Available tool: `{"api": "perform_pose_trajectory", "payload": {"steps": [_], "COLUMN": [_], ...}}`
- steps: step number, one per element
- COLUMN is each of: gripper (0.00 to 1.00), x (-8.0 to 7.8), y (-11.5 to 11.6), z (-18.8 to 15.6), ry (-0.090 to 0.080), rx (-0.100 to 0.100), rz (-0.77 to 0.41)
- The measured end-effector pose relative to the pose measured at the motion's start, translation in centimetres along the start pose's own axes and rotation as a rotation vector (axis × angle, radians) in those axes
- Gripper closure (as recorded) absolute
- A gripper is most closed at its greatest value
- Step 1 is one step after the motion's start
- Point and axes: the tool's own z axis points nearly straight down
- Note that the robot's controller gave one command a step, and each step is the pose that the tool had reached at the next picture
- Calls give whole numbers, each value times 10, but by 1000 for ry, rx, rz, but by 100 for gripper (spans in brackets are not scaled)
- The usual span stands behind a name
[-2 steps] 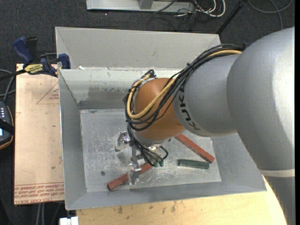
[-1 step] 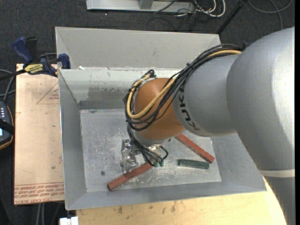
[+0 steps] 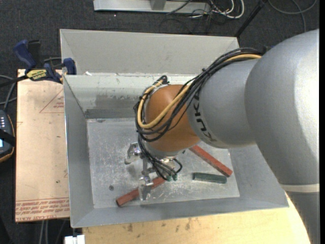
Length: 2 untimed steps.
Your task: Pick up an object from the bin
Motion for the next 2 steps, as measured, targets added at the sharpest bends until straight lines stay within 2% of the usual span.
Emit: {"api": "perform_pose_trajectory", "payload": {"steps": [1, 2], "gripper": [100, 0], "x": [0, 0], "y": [0, 0], "z": [0, 0], "ry": [0, -1], "rx": [0, 0], "rz": [0, 0]}}
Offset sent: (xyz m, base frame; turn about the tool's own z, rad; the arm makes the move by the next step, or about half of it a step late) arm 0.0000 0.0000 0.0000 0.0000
